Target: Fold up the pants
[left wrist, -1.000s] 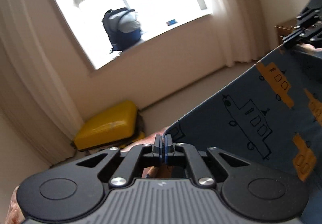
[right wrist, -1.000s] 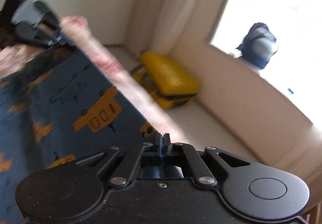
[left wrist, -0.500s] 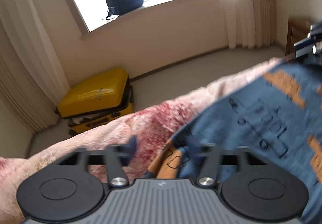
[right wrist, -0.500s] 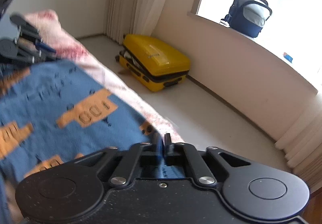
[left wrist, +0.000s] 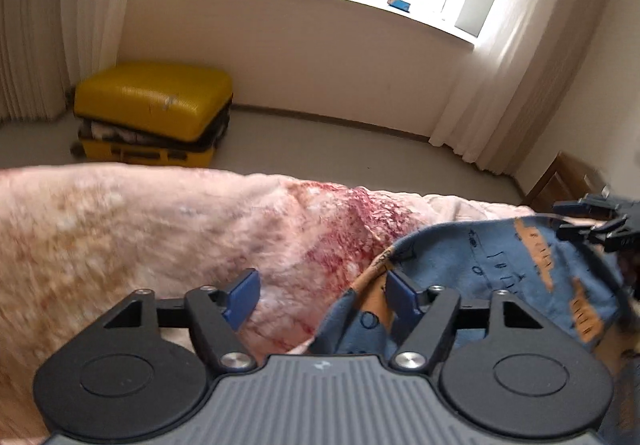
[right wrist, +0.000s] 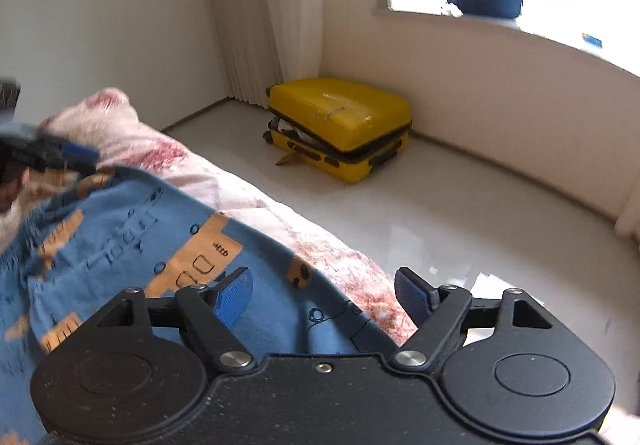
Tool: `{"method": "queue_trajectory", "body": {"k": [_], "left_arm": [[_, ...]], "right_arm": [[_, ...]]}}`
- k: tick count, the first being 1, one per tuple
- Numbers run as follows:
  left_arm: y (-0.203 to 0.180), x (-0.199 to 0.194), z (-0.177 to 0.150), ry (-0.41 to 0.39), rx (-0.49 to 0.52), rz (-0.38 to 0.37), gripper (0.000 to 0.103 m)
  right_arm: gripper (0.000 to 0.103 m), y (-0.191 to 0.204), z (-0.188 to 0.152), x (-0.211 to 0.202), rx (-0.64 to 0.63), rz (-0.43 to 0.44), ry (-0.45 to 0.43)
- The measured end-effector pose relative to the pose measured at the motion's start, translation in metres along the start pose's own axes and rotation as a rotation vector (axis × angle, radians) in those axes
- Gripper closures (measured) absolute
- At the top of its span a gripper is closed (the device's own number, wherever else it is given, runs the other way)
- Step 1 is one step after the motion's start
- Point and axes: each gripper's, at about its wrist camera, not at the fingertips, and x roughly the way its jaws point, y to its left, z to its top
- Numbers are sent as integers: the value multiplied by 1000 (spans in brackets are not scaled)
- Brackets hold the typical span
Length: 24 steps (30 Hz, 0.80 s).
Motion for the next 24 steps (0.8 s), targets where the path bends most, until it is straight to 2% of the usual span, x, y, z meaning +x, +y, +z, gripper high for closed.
{"method": "queue_trajectory", "body": {"k": [1,2,3,4,5,6,7,8,9,16,20,22,24], "left_arm": [[0,-1,0,-1,1,3,40],[-3,-4,-2,7,8,13,55],[-5,-5,-3,23,23,25,65],[-8,-5,-4,39,49,39,87],[-16,-2,-4,50,75,55,97],[-23,-3,-6,51,105,74,98],[-32,-2,-8,43,131,88,103],[-39,-3,-9,32,153,101,103],[-46,-6,-11,10,175,117,103],[-81,-71,-26,-198,332,204,103],[-105,-118,-71,-317,421,191,103],[-123,-136,-101,-356,526,213,103],[-143,-151,-138,-384,693,252,103]], "right_arm": [[23,-1,0,-1,16,10,4],[23,0,0,-2,15,15,6],[27,2,0,-3,5,19,13],[33,4,0,-1,-10,21,29],[51,8,0,1,-30,12,46],[68,13,-1,0,-57,-13,51],[75,17,-2,-2,-76,-36,47],[92,20,0,-3,-79,-41,40],[98,24,1,-9,-87,-55,17],[100,63,-5,-75,-175,-79,-147],[101,94,-35,-134,-251,-59,-222],[101,111,-58,-162,-287,-40,-242],[101,129,-84,-185,-331,-24,-252]]}}
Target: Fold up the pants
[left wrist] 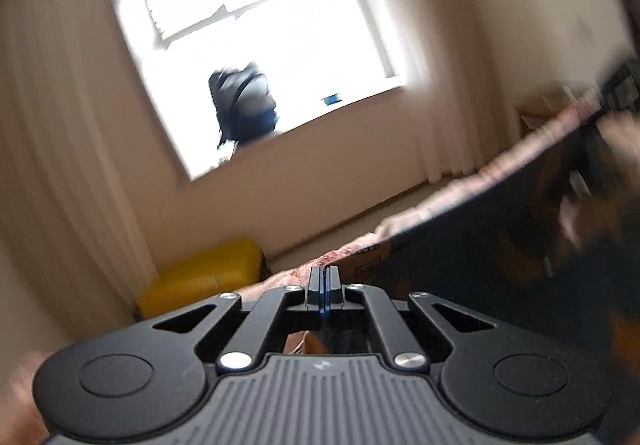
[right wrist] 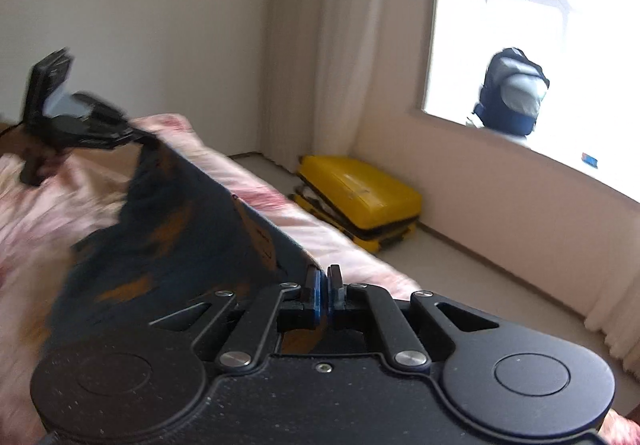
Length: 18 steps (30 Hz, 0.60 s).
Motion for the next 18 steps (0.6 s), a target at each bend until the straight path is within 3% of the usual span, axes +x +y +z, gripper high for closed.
{"method": "queue_trajectory", "body": {"k": [5,10,13,18], "left_arm": [[-55,-32,-34,28,186,-42,103],[-95,-27,-77,123,299,-106,103],[-100,-24,-99,152,327,-108,103],[-102,-22,-99,150,300,-96,103]], "right_arm": [[101,58,-42,-53,-32,55,43],[103,103,-84,-55,-98,79,163],[103,120,-103,-45,-113,82,202],[103,123,-112,-44,-118,74,193]]}}
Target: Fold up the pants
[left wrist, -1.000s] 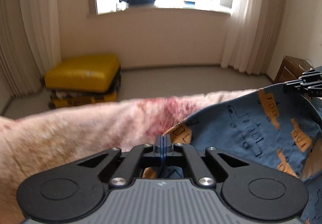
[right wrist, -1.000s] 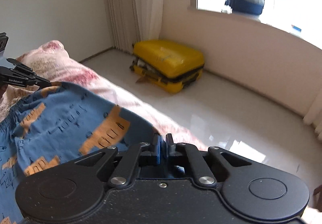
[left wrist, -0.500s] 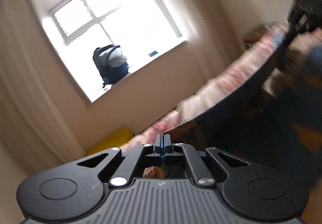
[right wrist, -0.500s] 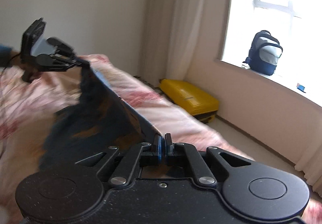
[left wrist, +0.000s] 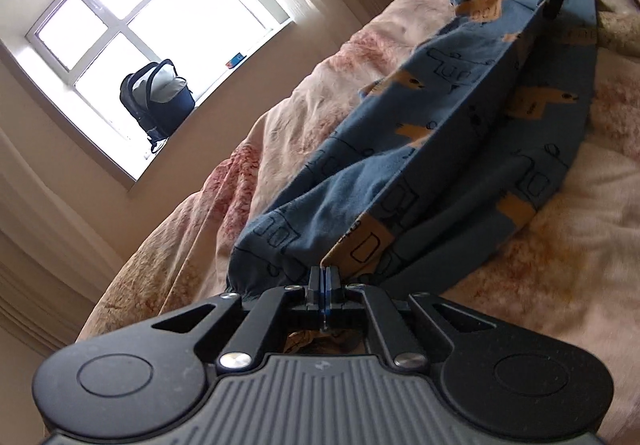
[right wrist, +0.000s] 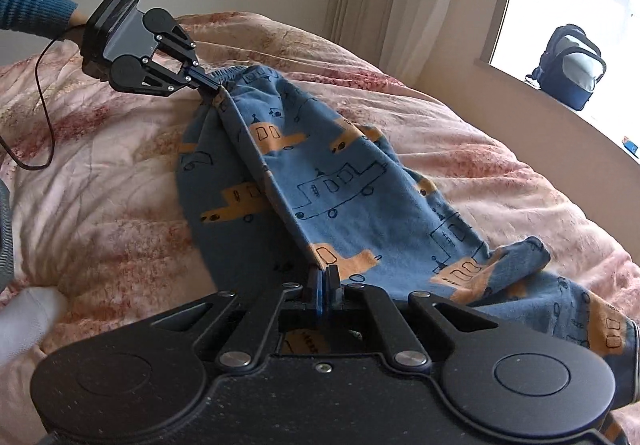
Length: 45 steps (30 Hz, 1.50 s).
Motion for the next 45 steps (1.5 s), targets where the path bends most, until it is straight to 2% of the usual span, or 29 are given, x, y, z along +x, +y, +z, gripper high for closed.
{"method": "queue_trajectory", "body": {"k": [3,6,9,12,15,16,17,19,21,22,23,24,25,27,29,31,34,36,38,40,41,42,45], "left_arm": [[2,-8,-2,-19,-2,6,103],[-5,-5,-10,9,20,-21,103],[-14,-3,-16,23,39,-39,103],[-12,-7,-17,35,13,-47,102],[-16,-10,-19,59,26,-53,91],[-18,-12,-19,68,27,-46,73],[-22,-16,-18,76,13,-24,49],[-26,-27,-15,52,-56,17,28],[-33,-40,-10,12,-168,47,17],[-37,-44,-6,-5,-227,60,8],[-42,-48,-1,-34,-275,61,5],[-48,-49,6,-62,-301,56,5],[-56,-47,15,-79,-302,47,5],[-74,-38,37,-95,-239,22,5],[-92,-32,58,-120,-143,1,6],[-104,-28,76,-135,-63,-27,11],[-115,-30,89,-146,-12,-65,13],[-122,-26,92,-125,21,-96,20],[-131,-22,92,-98,60,-110,34],[-136,-16,92,-83,78,-114,40],[-139,-15,92,-79,77,-107,43],[-141,-14,93,-75,77,-98,46],[-146,-11,99,-68,94,-96,64]], "right_arm": [[103,0,2,-7,-24,-4,-18],[103,13,1,-11,-116,-24,-14],[103,20,-9,-5,-119,2,9],[103,30,-21,3,-132,13,25],[103,36,-30,3,-130,-3,16],[103,36,-31,2,-120,-7,10],[103,35,-32,1,-109,-12,5],[93,35,-34,-1,-75,-33,6],[79,34,-37,-8,14,-54,-13],[73,33,-38,-14,64,-62,-18],[54,33,-38,-18,88,-75,-16],[39,33,-37,-23,114,-107,-21],[34,32,-35,-28,158,-134,-30],[15,24,-31,-36,287,-173,-40],[2,15,-32,-48,423,-228,-71],[1,4,-36,-60,548,-270,-108],[1,-11,-51,-74,698,-325,-142],[1,-22,-67,-78,785,-319,-164],[1,-33,-83,-77,870,-296,-178],[4,-46,-97,-73,939,-290,-185],[7,-52,-102,-70,966,-293,-192],[14,-59,-106,-68,992,-297,-200],[32,-76,-112,-63,1023,-319,-224]]}}
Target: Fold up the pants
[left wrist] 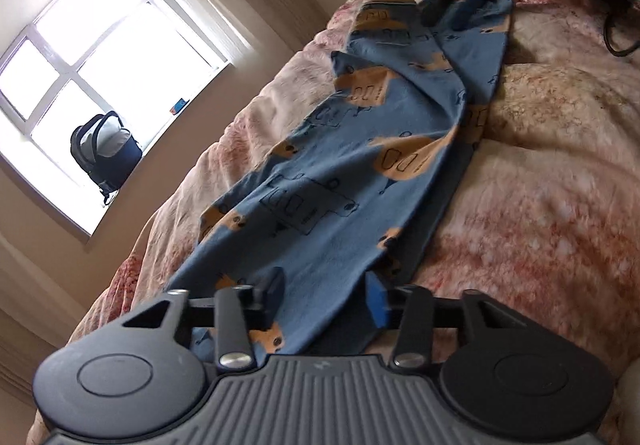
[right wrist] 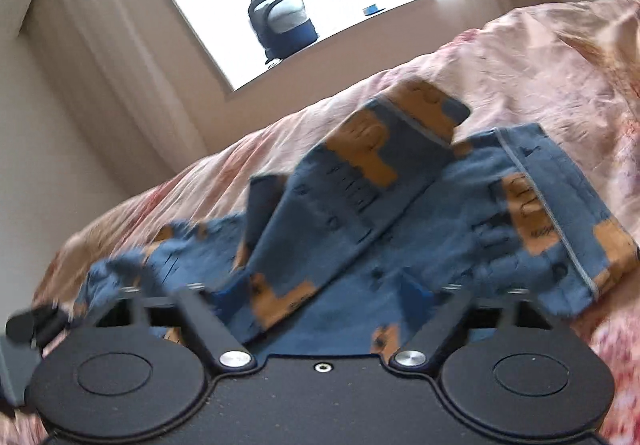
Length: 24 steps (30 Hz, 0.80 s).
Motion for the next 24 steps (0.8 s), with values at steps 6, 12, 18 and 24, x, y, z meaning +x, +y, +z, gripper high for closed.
{"method": "queue_trajectory", "body": {"k": [6,12,18,24], "left_arm": [[1,0,3,2,-2,-42,98],[10,-3,5,-5,-59,-22,102],[12,-8,6,-16,-68,-14,102],[30,-22,7,-67,-163,-24,102]], "right_arm": [[34,-20,18,9,52,-26,-53],[36,-36,39,14,61,-113,-142],[93,-38,46,24,72,-162,-176],[98,-12,66,-19,8,-151,-241]]}}
